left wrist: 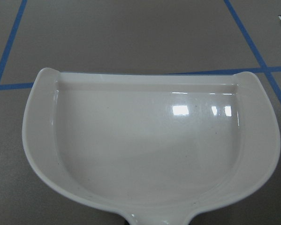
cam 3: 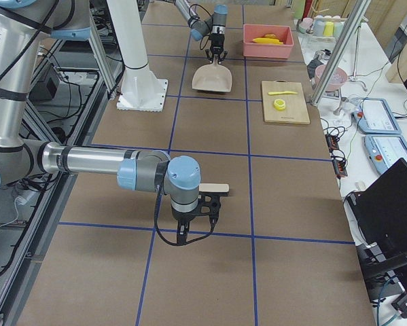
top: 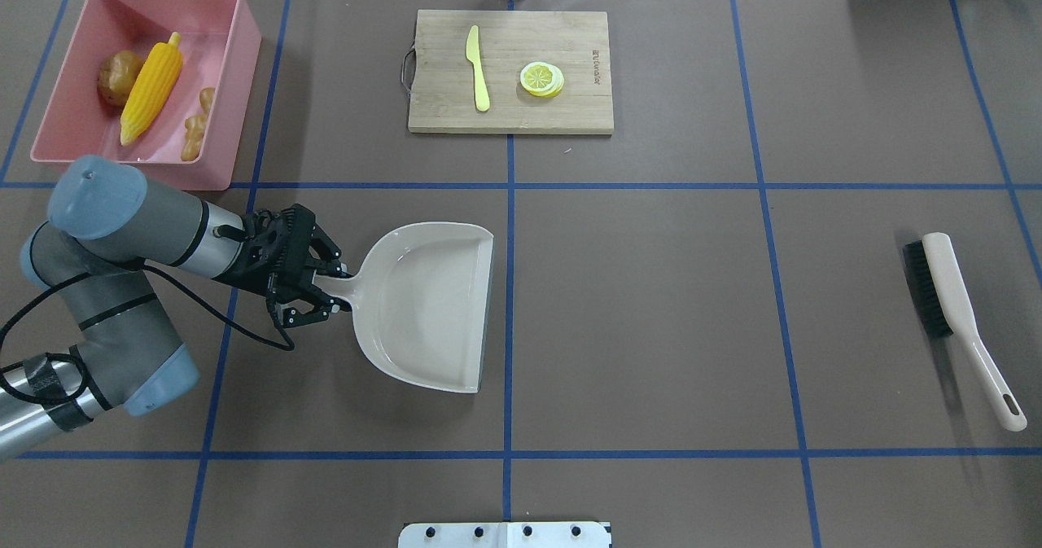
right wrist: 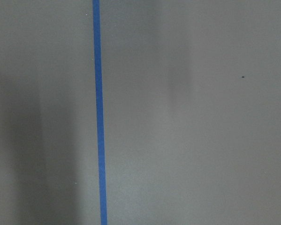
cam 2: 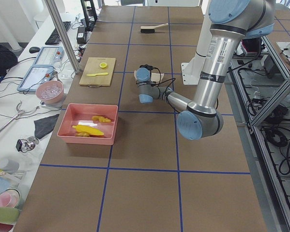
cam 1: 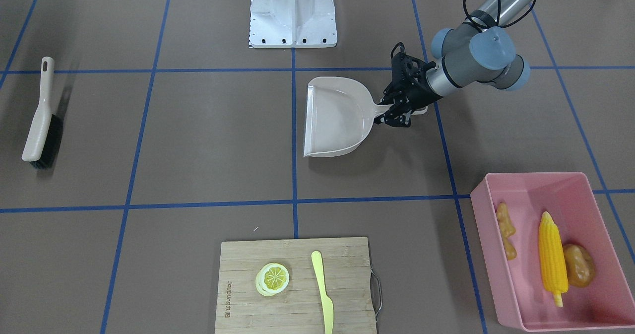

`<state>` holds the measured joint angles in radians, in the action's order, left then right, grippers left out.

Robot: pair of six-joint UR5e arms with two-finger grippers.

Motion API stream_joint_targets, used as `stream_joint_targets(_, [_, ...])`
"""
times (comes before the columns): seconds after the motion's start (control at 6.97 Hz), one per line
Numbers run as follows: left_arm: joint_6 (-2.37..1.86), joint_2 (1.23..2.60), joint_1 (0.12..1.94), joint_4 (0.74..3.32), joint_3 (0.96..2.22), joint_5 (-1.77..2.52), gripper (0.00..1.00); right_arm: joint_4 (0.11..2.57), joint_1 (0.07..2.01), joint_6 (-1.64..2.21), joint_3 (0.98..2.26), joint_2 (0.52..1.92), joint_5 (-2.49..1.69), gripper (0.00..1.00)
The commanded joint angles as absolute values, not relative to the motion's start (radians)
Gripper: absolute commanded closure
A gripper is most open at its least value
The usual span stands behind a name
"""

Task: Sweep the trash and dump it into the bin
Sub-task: 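Open the left gripper and release the dustpan handle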

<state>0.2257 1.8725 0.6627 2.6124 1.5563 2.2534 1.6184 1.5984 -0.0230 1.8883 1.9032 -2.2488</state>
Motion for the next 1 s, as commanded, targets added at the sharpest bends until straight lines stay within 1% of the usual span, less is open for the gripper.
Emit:
stream_joint_targets(0.0, [0.224,1.887,0.663,2.614,1.531,2.25,1.0,1.618,1.598,-0.023,1.888,1.904,-2.249,0.0])
stream_joint_targets(0.72, [0.225,1.896,0.663,2.614,1.519,2.249,1.0,1.618,1.598,-0.023,1.888,1.904,-2.249,0.0])
stream_joint_targets(0.86, [0.23,1.904,0.663,2.612,1.519,2.249,0.6,1.618,1.598,-0.023,1.888,1.904,-2.249,0.0])
